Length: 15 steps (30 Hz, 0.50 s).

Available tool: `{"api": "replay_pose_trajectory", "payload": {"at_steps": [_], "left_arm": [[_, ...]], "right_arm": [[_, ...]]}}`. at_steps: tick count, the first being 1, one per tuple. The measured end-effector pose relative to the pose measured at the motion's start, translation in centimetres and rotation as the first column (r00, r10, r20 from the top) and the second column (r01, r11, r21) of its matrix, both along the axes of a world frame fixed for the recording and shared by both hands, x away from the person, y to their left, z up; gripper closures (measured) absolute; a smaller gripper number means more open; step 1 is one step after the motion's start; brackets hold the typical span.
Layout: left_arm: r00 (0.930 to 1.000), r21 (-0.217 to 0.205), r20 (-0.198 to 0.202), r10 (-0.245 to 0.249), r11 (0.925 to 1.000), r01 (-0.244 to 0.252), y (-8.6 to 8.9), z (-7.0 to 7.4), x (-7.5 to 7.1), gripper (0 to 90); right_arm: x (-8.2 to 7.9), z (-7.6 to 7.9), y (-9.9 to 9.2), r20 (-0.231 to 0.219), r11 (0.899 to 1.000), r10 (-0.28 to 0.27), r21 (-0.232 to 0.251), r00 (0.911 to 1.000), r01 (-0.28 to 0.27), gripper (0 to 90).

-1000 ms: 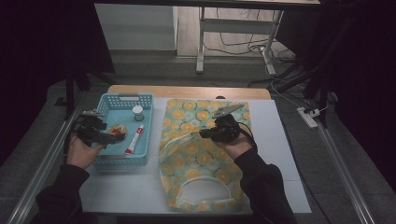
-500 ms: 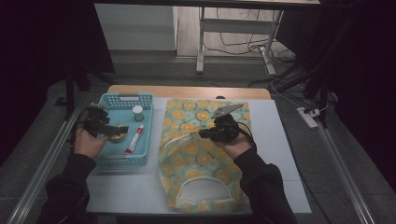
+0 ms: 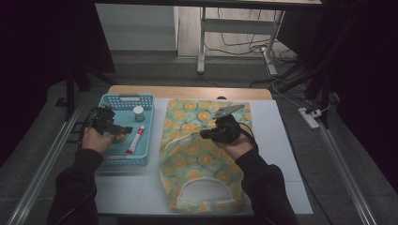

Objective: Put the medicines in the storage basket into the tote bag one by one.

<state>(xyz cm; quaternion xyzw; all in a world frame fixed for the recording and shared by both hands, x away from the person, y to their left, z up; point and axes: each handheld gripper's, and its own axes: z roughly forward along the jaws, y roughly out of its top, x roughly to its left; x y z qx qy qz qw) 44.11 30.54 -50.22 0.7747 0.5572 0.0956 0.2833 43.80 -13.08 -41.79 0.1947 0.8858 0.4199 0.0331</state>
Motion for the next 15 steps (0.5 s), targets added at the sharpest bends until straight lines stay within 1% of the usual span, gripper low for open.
{"api": "replay_pose_trajectory", "payload": {"at_steps": [2,6,9,10,12,15], "left_arm": [[1.0000,0.021,-0.008,-0.003,0.9998,0.003,-0.1,-0.2,0.3,0.0],[0.9996,0.027,-0.028,-0.005,0.9996,0.006,-0.1,-0.6,0.9,0.0],[0.9982,0.040,-0.057,-0.015,0.9990,0.017,-0.2,-1.0,1.2,0.0],[0.9979,0.048,-0.065,-0.008,0.9988,0.011,-0.2,-1.1,1.3,0.0],[0.9972,0.064,-0.075,-0.009,0.9978,0.014,-0.3,-1.1,1.4,0.0],[0.9943,0.082,-0.106,-0.004,0.9966,0.013,-0.5,-1.3,1.5,0.0]], "right_arm": [[0.0,0.0,0.0,0.000,1.000,-0.001,0.000,1.0000,0.001,89.8],[0.1,-0.1,0.0,0.002,1.000,0.001,-0.001,1.0000,-0.001,89.8],[0.0,0.0,0.0,0.003,1.000,0.002,-0.003,1.0000,-0.002,89.8],[0.0,0.0,0.0,0.004,1.000,0.000,-0.003,1.0000,0.000,89.8],[0.1,0.0,-0.1,0.003,1.000,0.000,-0.001,1.0000,0.000,89.8],[0.1,-0.1,-0.1,0.003,1.000,0.001,-0.003,1.0000,-0.001,89.8]]}}
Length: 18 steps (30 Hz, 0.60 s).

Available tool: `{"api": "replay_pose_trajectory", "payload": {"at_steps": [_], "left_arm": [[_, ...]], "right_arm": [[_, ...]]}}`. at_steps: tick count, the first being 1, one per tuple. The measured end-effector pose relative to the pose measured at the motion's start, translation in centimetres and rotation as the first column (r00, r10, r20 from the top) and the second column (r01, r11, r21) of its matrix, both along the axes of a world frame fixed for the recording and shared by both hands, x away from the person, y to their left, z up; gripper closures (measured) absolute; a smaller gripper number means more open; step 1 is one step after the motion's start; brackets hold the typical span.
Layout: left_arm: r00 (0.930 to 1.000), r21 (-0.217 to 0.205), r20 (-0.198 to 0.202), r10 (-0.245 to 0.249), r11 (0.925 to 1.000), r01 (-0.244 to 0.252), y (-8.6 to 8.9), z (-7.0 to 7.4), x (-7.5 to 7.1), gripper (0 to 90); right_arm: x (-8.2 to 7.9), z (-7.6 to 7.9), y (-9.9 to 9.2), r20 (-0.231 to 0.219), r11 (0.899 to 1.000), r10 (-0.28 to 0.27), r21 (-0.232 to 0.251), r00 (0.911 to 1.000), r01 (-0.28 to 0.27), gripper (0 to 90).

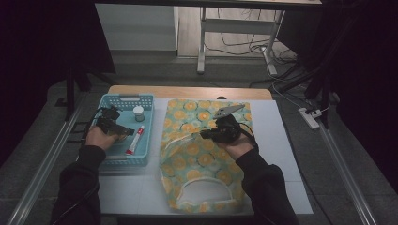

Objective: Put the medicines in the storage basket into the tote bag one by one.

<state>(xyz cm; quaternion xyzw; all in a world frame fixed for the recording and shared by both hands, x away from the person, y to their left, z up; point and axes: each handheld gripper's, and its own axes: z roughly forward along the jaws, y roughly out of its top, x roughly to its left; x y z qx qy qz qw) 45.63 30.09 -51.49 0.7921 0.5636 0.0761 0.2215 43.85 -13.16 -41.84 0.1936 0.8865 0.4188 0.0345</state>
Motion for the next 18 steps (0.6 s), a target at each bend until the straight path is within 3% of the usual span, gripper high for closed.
{"api": "replay_pose_trajectory", "payload": {"at_steps": [6,12,15,18], "left_arm": [[0.9987,0.022,-0.042,0.027,0.9994,-0.026,-0.21,0.03,0.20,3.0],[0.9970,0.092,-0.074,0.023,0.9956,-0.016,-0.55,-0.18,0.23,9.2],[0.9957,0.093,-0.090,0.024,0.9955,-0.016,-0.48,-0.21,0.19,18.1],[0.9950,0.096,-0.097,0.025,0.9953,-0.015,-0.57,-0.21,0.18,20.3]], "right_arm": [[0.01,0.04,-0.02,0.003,1.000,0.001,0.001,1.0000,-0.001,89.8],[0.03,0.01,0.04,0.003,1.000,-0.001,0.000,1.0000,0.001,89.8],[0.01,0.01,0.05,0.004,1.000,0.001,-0.001,1.0000,-0.001,89.8],[0.01,0.07,-0.01,0.002,1.000,-0.002,0.001,1.0000,0.002,89.8]]}}
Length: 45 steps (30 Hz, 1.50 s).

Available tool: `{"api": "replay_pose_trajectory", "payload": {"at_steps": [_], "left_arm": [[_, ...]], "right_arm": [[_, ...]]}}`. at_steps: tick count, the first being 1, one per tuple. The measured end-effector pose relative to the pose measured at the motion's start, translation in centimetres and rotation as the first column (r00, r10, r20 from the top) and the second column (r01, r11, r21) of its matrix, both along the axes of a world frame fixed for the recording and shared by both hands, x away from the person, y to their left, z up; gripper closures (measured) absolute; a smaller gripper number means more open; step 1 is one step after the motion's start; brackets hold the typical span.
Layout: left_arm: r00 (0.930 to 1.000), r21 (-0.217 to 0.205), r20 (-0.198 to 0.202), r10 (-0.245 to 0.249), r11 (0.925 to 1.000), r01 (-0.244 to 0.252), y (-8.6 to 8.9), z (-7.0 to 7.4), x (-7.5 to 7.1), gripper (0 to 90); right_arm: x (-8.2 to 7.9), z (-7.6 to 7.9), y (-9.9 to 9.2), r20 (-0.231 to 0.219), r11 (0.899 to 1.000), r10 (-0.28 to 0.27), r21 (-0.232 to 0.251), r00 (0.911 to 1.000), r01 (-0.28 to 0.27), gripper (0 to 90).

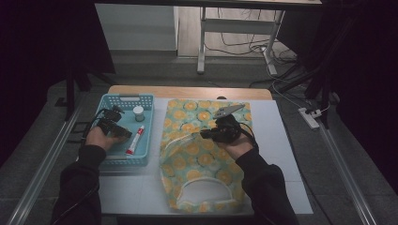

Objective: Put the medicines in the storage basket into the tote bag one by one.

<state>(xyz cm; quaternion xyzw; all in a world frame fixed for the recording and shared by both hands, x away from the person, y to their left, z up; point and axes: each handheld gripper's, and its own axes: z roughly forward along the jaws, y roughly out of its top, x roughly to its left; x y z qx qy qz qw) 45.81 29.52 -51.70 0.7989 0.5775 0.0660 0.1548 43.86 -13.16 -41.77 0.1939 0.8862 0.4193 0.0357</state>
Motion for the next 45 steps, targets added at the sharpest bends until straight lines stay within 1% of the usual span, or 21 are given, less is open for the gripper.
{"api": "replay_pose_trajectory", "payload": {"at_steps": [4,8,12,15,17,18,21,24,27,31,34,35,38,39,41,43,44,45], "left_arm": [[0.9999,-0.011,-0.007,0.011,0.9999,-0.011,0.0,0.1,0.0,20.7],[0.9999,-0.014,-0.010,0.004,0.9999,-0.004,-0.1,0.2,-0.1,20.8],[0.9999,-0.026,0.014,0.005,0.9996,-0.005,-0.1,0.7,-0.2,21.0],[0.9991,-0.044,0.040,0.011,0.9990,-0.009,0.0,1.2,-0.3,21.0],[0.9988,-0.061,0.047,0.013,0.9981,-0.010,0.1,1.4,-0.4,21.0],[0.9982,-0.071,0.059,0.013,0.9975,-0.008,0.1,1.6,-0.5,21.1],[0.9972,-0.098,0.075,0.004,0.9952,0.003,0.2,2.2,-0.8,21.1],[0.9946,-0.139,0.103,-0.012,0.9899,0.027,0.1,3.0,-1.2,21.1],[0.9906,-0.155,0.133,-0.032,0.9866,0.052,-0.2,3.7,-1.7,21.1],[0.9820,-0.175,0.179,-0.060,0.9803,0.092,-0.6,4.6,-2.5,21.1],[0.9770,-0.188,0.201,-0.072,0.9760,0.110,-0.7,5.0,-2.9,21.1],[0.9742,-0.190,0.211,-0.078,0.9744,0.120,-0.7,5.1,-3.1,21.1],[0.9700,-0.207,0.227,-0.087,0.9690,0.135,-0.8,5.5,-3.6,21.1],[0.9690,-0.209,0.231,-0.087,0.9684,0.137,-0.9,5.6,-3.7,21.1],[0.9656,-0.209,0.241,-0.097,0.9664,0.150,-1.2,5.9,-4.1,21.1],[0.9614,-0.196,0.253,-0.107,0.9675,0.160,-1.6,6.1,-4.5,21.1],[0.9604,-0.198,0.255,-0.113,0.9661,0.166,-1.8,6.2,-4.7,21.1],[0.9587,-0.205,0.258,-0.119,0.9630,0.175,-1.9,6.3,-4.9,21.1]], "right_arm": [[0.0,0.0,0.0,0.002,1.000,-0.002,0.002,1.0000,0.002,89.8],[0.1,-0.1,0.0,0.000,1.000,-0.002,0.002,1.0000,0.002,89.9],[0.1,-0.1,0.0,-0.001,1.000,-0.004,0.003,1.0000,0.004,89.9],[0.1,0.0,-0.1,0.001,1.000,-0.004,0.005,1.0000,0.004,89.8],[0.1,0.0,-0.1,0.000,1.000,-0.007,0.006,1.0000,0.007,89.8],[0.1,0.0,-0.1,0.002,1.000,-0.007,0.006,1.0000,0.007,89.9],[0.1,0.0,-0.2,0.002,1.000,-0.008,0.009,1.0000,0.008,89.9],[0.1,0.0,-0.2,0.004,1.000,-0.009,0.009,1.0000,0.009,89.8],[0.1,0.0,-0.2,0.005,1.000,-0.010,0.009,0.9999,0.010,89.9],[0.1,0.0,-0.2,0.007,1.000,-0.013,0.011,0.9999,0.013,89.9],[0.1,0.0,-0.2,0.006,1.000,-0.013,0.010,0.9999,0.013,89.9],[0.1,0.0,-0.2,0.006,1.000,-0.014,0.011,0.9999,0.014,89.9],[0.2,-0.1,-0.2,0.008,1.000,-0.014,0.009,0.9999,0.014,89.9],[0.2,-0.1,-0.2,0.008,1.000,-0.016,0.010,0.9998,0.016,89.9],[0.2,-0.1,-0.1,0.008,1.000,-0.016,0.008,0.9998,0.016,89.9],[0.2,-0.1,-0.1,0.008,1.000,-0.016,0.007,0.9998,0.016,89.9],[0.2,-0.1,-0.1,0.009,1.000,-0.016,0.006,0.9998,0.016,89.9],[0.2,-0.2,-0.1,0.009,1.000,-0.016,0.007,0.9998,0.016,89.9]]}}
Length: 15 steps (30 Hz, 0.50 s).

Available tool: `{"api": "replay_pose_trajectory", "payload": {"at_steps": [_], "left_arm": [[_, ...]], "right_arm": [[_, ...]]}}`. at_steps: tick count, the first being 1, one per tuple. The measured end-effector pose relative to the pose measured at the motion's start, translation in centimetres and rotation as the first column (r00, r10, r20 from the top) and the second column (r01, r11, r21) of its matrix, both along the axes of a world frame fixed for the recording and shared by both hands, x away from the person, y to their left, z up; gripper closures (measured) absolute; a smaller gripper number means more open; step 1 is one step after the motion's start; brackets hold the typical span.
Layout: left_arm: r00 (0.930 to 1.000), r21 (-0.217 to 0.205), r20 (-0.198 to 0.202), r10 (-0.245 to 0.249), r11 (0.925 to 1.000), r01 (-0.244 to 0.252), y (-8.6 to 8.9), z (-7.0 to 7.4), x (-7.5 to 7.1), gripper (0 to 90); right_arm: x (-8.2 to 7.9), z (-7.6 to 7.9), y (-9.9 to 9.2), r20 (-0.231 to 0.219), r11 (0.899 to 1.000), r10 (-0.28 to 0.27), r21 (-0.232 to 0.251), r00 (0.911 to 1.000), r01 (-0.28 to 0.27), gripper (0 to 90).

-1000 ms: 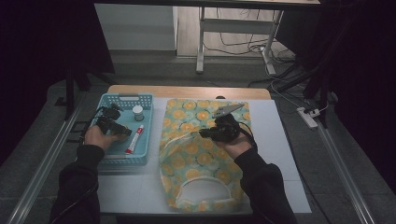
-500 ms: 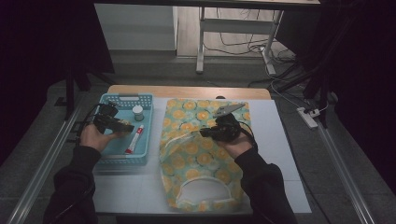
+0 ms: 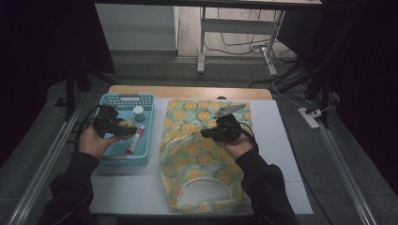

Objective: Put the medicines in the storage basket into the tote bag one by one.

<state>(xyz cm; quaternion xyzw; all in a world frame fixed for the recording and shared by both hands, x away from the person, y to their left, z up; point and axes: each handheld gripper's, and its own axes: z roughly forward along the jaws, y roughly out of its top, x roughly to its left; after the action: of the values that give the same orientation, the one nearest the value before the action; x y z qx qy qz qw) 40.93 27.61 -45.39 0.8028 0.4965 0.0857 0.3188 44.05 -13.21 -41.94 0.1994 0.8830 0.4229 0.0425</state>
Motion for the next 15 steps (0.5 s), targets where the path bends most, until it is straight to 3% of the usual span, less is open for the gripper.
{"api": "replay_pose_trajectory", "payload": {"at_steps": [6,10,15], "left_arm": [[0.9989,-0.025,0.026,-0.038,0.9989,0.039,-1.1,0.8,-1.2,21.1],[0.9949,-0.028,0.059,-0.081,0.9962,0.083,-2.1,1.6,-1.9,21.1],[0.9898,-0.052,0.073,-0.123,0.9906,0.127,-3.2,2.0,-2.8,21.1]], "right_arm": [[0.0,-0.1,0.0,0.000,1.000,-0.001,-0.002,1.0000,0.001,89.9],[0.0,-0.1,0.0,0.001,1.000,-0.003,-0.001,1.0000,0.003,89.9],[0.1,-0.1,-0.1,0.003,1.000,-0.005,-0.001,1.0000,0.005,89.9]]}}
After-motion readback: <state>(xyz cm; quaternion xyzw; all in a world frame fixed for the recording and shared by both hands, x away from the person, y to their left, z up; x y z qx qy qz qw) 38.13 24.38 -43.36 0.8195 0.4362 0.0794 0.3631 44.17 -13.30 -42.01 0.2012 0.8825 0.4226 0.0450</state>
